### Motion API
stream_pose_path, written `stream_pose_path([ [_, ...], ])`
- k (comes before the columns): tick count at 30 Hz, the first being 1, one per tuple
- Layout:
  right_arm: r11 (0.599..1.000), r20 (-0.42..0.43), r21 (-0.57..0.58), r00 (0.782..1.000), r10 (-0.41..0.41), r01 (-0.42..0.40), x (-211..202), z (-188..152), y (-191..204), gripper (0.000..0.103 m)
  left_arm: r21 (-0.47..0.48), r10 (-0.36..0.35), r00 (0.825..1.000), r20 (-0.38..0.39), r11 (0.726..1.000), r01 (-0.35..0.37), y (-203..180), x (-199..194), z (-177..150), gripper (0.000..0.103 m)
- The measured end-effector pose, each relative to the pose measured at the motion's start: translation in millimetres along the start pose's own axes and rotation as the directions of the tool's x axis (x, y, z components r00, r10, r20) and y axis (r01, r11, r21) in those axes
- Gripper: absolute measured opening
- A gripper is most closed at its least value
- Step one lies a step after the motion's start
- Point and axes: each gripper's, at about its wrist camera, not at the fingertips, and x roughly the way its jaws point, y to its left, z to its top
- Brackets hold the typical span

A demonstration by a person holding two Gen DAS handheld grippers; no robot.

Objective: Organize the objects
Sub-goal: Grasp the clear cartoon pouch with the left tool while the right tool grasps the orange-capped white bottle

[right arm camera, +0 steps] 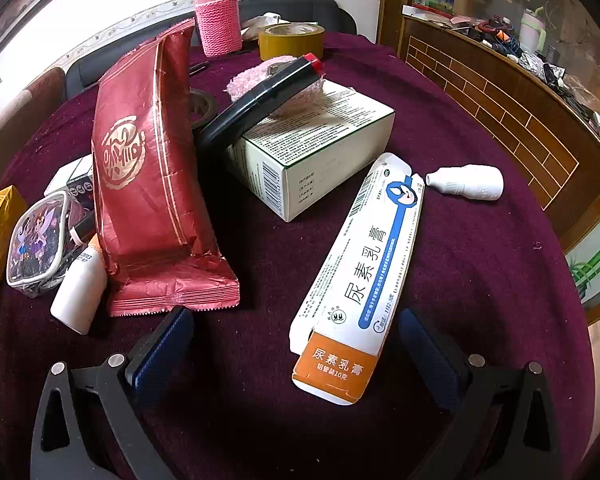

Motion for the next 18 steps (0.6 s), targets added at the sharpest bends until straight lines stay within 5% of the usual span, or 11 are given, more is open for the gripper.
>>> stream_pose_path([
  [4, 1.000, 0.000, 0.000, 1.000, 0.000, 0.000, 0.0, 0.0, 0.0, 0.103, 0.135, 0.059, 0.995, -0.076, 0.990, -0.048, -13.9, 36.2, 13.2, 0.103],
  [11, 1.000, 0.000, 0.000, 1.000, 0.000, 0.000, -0.1, 0.2, 0.4, 0.103, 0.204, -0.146, 0.972, -0.183, 0.962, 0.182, -28.1, 21.2, -11.6, 0.081],
  [13, 1.000, 0.000, 0.000, 1.000, 0.000, 0.000, 0.1, 0.2, 0.5, 0.103, 0.209, -0.140, 0.978, -0.156, 0.963, 0.171, -29.5, 12.4, -15.5, 0.081],
  [18, 1.000, 0.000, 0.000, 1.000, 0.000, 0.000, -0.9, -0.2, 1.7, 0.103, 0.276, -0.005, 0.999, -0.045, 0.961, 0.017, -29.7, 9.6, -6.8, 0.081],
])
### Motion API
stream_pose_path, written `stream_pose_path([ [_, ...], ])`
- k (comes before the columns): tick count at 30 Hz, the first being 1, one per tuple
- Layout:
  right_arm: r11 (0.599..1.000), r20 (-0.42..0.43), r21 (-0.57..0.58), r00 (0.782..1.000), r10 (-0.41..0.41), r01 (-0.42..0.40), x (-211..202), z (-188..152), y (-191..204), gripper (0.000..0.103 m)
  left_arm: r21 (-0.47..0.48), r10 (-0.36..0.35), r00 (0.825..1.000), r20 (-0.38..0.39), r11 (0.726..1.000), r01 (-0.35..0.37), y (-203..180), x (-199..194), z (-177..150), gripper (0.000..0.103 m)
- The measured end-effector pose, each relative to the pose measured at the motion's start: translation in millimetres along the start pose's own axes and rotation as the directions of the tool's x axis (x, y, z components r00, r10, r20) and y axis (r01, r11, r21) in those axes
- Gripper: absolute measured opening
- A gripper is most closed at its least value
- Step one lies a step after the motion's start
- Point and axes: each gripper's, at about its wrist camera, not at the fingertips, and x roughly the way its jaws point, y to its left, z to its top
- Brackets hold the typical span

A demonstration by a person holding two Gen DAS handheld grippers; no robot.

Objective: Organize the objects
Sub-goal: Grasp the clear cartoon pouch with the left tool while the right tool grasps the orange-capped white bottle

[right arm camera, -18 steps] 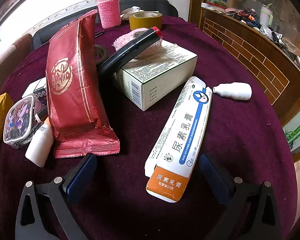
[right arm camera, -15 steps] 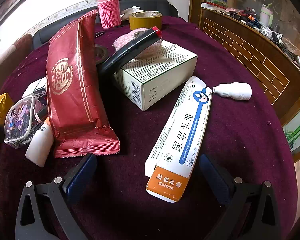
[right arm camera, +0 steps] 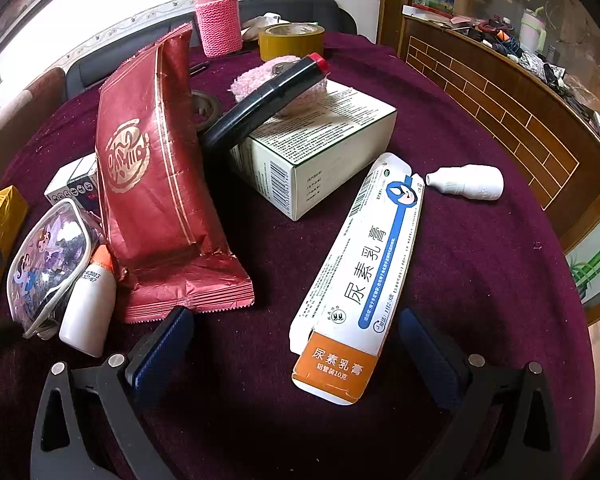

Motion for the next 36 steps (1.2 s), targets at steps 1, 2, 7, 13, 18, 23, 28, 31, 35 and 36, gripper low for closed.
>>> stream_pose_path([
  [1, 1.000, 0.000, 0.000, 1.000, 0.000, 0.000, -0.1, 0.0, 0.1, 0.103, 0.013, 0.002, 1.000, -0.009, 1.000, -0.002, -4.0, 4.3, 1.0, 0.081],
  [2, 1.000, 0.000, 0.000, 1.000, 0.000, 0.000, -0.2, -0.1, 0.0, 0.103, 0.030, -0.001, 1.000, -0.009, 1.000, 0.001, -6.3, 7.8, 3.3, 0.081],
  [7, 1.000, 0.001, 0.000, 1.000, 0.001, -0.001, -0.5, -0.1, -0.2, 0.103, 0.099, 0.013, 1.000, 0.022, 0.995, -0.015, -23.8, 11.4, 14.8, 0.081],
  [13, 1.000, 0.000, 0.000, 1.000, 0.001, -0.001, -0.4, -0.2, -0.4, 0.103, 0.154, 0.066, 0.998, -0.015, 0.986, -0.063, -48.4, 30.9, 16.8, 0.077],
  [18, 1.000, 0.001, 0.000, 1.000, 0.001, -0.001, -0.4, -0.3, -0.5, 0.103, -0.053, -0.012, 0.999, 0.038, 0.999, 0.014, -23.6, 7.2, 11.9, 0.077],
  [23, 1.000, 0.001, -0.002, 1.000, 0.001, -0.001, -0.6, -0.3, 0.8, 0.103, -0.216, -0.063, 0.987, 0.150, 0.972, 0.094, -6.5, -49.0, -15.6, 0.077],
  [28, 0.999, -0.006, -0.006, 0.999, 0.041, -0.041, -17.0, 4.9, -7.6, 0.097, -0.327, -0.075, 0.961, 0.267, 0.931, 0.164, 8.3, -106.9, -47.2, 0.077],
  [31, 0.992, 0.128, -0.057, 0.985, 0.118, -0.111, -61.0, 0.7, -3.0, 0.096, -0.375, -0.078, 0.950, 0.303, 0.906, 0.194, 16.5, -126.4, -68.6, 0.077],
  [35, 0.950, 0.093, -0.231, 0.967, 0.238, -0.211, -75.1, -4.8, 37.0, 0.092, -0.448, -0.064, 0.947, 0.316, 0.870, 0.208, 29.4, -130.2, -93.5, 0.077],
  [36, 0.934, 0.052, -0.264, 0.964, 0.261, -0.239, -70.0, -7.7, 51.5, 0.088, -0.468, -0.066, 0.946, 0.317, 0.857, 0.217, 32.0, -130.9, -101.1, 0.077],
])
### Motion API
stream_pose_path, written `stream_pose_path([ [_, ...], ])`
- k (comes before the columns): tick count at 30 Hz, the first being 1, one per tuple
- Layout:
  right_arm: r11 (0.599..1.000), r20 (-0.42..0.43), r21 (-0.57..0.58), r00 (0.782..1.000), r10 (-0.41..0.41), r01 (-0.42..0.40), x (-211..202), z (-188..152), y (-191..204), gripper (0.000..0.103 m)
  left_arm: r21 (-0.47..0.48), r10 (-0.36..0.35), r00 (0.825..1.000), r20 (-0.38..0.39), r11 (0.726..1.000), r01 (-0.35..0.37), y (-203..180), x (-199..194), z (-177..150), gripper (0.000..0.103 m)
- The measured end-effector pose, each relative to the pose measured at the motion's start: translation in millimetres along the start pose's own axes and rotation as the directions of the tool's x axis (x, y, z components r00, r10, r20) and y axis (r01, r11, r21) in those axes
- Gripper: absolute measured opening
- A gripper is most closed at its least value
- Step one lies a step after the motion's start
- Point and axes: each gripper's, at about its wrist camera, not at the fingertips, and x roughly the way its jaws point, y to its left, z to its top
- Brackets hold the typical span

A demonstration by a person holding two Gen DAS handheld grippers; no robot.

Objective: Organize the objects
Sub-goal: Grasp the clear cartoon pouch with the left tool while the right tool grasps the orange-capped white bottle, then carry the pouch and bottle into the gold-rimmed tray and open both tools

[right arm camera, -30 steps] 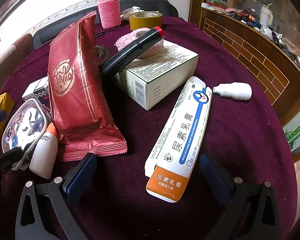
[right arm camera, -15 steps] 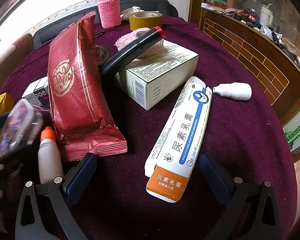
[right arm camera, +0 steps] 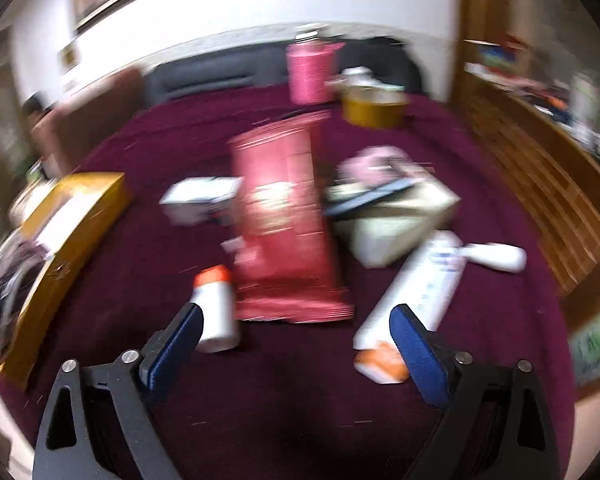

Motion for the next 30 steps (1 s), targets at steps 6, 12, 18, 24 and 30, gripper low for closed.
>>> stream_pose_path([
  [6, 0.998, -0.121, -0.066, 0.993, -0.010, 0.002, 47.2, 0.0, 47.6, 0.034, -0.035, 0.028, 1.000, -0.010, 0.999, -0.028, 16.8, -10.9, -19.1, 0.077],
  [12, 1.000, -0.105, -0.012, 0.994, 0.007, -0.009, 50.6, 7.4, 47.5, 0.028, -0.022, 0.060, 0.998, 0.022, 0.998, -0.059, 24.3, -25.0, -28.0, 0.077],
  [18, 0.995, -0.064, 0.055, 0.994, 0.087, -0.083, 20.2, 3.8, 37.9, 0.029, -0.008, 0.052, 0.998, 0.046, 0.999, -0.051, 27.9, -38.4, -15.4, 0.077],
  [24, 0.958, -0.036, 0.121, 0.963, 0.268, -0.262, 6.3, 34.1, 52.0, 0.029, -0.016, 0.090, 0.996, 0.027, 0.996, -0.090, 52.9, -44.2, 11.8, 0.077],
  [30, 0.860, -0.045, 0.213, 0.875, 0.482, -0.463, 24.0, 74.4, 97.1, 0.030, -0.057, 0.164, 0.986, -0.008, 0.985, -0.164, 95.5, -27.3, 47.0, 0.077],
])
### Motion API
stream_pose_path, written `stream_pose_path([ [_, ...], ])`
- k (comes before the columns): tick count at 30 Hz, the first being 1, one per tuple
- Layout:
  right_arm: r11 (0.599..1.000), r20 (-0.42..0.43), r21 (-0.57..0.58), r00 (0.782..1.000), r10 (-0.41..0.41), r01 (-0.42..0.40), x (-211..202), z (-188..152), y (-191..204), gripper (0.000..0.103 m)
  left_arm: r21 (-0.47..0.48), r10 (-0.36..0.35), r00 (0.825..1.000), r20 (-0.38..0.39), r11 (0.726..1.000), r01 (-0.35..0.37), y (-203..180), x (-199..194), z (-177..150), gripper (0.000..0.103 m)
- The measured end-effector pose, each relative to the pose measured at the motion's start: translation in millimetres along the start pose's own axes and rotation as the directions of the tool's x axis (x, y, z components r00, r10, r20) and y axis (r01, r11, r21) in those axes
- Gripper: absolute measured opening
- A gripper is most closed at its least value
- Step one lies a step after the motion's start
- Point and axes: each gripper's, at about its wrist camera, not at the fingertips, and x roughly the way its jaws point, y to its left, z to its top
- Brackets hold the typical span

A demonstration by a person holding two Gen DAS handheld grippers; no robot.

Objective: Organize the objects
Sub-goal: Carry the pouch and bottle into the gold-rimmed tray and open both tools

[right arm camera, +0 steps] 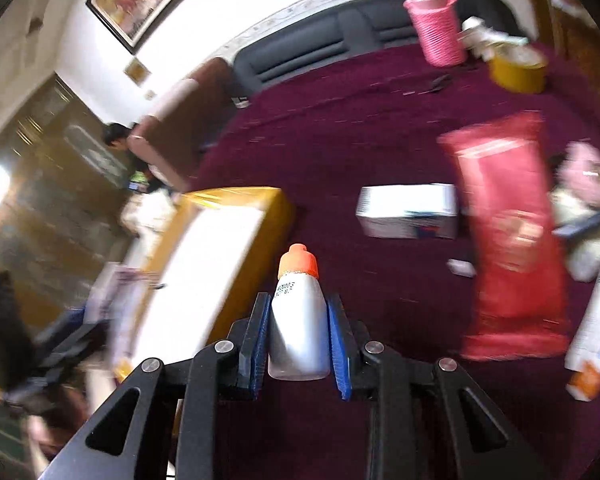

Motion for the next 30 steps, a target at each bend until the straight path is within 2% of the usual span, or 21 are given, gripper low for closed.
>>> stream_pose_path([
  [2, 1.000, -0.013, 0.007, 1.000, 0.020, -0.020, 18.6, 10.9, 14.9, 0.030, -0.042, -0.005, 1.000, -0.023, 0.999, 0.004, 15.6, 15.3, 9.8, 0.077],
  [6, 0.999, -0.060, 0.030, 0.998, 0.034, -0.032, 69.2, 32.0, 40.3, 0.030, -0.101, 0.035, 0.998, -0.052, 0.994, -0.040, 40.2, 48.1, 22.7, 0.077],
  [9, 0.999, -0.087, 0.041, 0.996, 0.021, -0.018, 98.6, 42.6, 50.7, 0.030, -0.209, -0.020, 0.998, -0.065, 0.978, 0.005, 65.0, 68.0, 28.2, 0.077],
  [12, 0.998, -0.104, 0.058, 0.995, 0.011, -0.005, 121.4, 48.3, 52.8, 0.030, -0.272, -0.057, 0.997, -0.060, 0.962, 0.038, 81.5, 82.0, 33.0, 0.077],
  [21, 0.997, -0.103, 0.044, 0.993, -0.054, 0.059, 140.2, 57.1, 47.3, 0.030, -0.383, -0.102, 0.990, -0.097, 0.922, 0.058, 103.6, 117.9, 32.7, 0.077],
  [30, 0.993, -0.082, -0.011, 0.990, -0.117, 0.117, 143.8, 59.8, 51.6, 0.031, -0.428, -0.104, 0.989, -0.107, 0.902, 0.048, 108.2, 129.2, 30.7, 0.078],
])
